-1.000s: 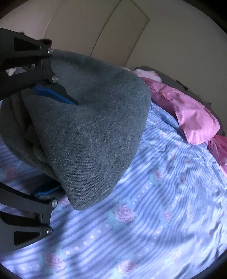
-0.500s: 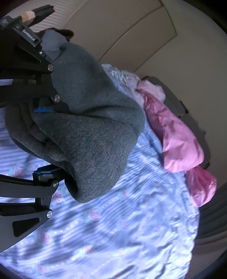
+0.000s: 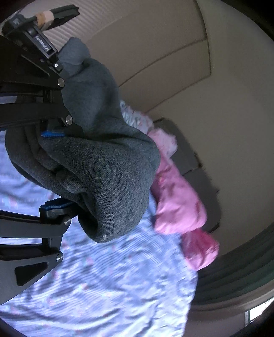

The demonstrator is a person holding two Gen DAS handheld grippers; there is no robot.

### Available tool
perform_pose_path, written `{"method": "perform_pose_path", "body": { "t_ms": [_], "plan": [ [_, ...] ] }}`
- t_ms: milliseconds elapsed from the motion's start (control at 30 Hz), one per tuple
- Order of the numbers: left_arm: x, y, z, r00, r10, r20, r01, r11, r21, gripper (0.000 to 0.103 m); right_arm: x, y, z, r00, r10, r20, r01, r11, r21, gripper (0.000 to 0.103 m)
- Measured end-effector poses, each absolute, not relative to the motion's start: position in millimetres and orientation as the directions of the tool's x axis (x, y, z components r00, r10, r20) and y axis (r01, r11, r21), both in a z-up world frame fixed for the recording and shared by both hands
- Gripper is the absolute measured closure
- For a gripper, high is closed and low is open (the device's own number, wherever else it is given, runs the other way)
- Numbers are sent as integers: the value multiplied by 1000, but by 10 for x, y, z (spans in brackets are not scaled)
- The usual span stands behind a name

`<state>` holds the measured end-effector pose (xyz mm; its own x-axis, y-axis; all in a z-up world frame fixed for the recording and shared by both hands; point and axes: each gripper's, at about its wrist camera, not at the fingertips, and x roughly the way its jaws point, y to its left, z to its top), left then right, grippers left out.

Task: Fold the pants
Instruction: 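Lift the bundle with both tools and carry it toward the clothes stack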

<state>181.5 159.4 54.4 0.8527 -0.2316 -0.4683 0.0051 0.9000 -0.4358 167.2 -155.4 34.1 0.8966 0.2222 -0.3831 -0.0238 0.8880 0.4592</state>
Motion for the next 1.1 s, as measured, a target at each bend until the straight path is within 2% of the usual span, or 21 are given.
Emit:
{"method": "perform_pose_path", "body": {
  "t_ms": [233, 400, 600, 733, 867, 967, 1033, 1100],
  "plan": [
    [1577, 2421, 1110, 912, -174, -372, -10, 897, -442, 55, 1557, -955, 871, 918, 306, -251, -177, 885, 431, 60],
    [1584, 3260, 1392, 929, -73, -363, -95, 901, -424, 55, 1719, -207, 1173, 895, 402, -193, -306, 868, 392, 60],
    [1700, 4130, 1441, 926, 59, -373, -213, 897, -386, 55, 2118, 885, 1234, 824, 530, -203, -446, 826, 345, 60],
    [1925, 4685, 1326, 923, 86, -375, -243, 886, -394, 55, 2350, 1476, 1198, 802, 559, -211, -491, 818, 300, 60],
    [2333, 5115, 1057, 911, 69, -406, -254, 870, -422, 54, 2611, 1975, 1112, 800, 542, -257, -478, 835, 273, 60],
    [2797, 5406, 528, 849, 4, -529, -294, 835, -465, 54, 2847, 2208, 888, 803, 500, -325, -419, 861, 290, 60],
    [3017, 5587, 29, 773, -13, -634, -381, 790, -480, 53, 3057, 2340, 554, 772, 457, -442, -336, 884, 326, 59],
    [3049, 5748, -303, 761, -15, -649, -430, 738, -520, 49, 3218, 2353, 190, 693, 462, -553, -287, 881, 376, 56]
  ]
}}
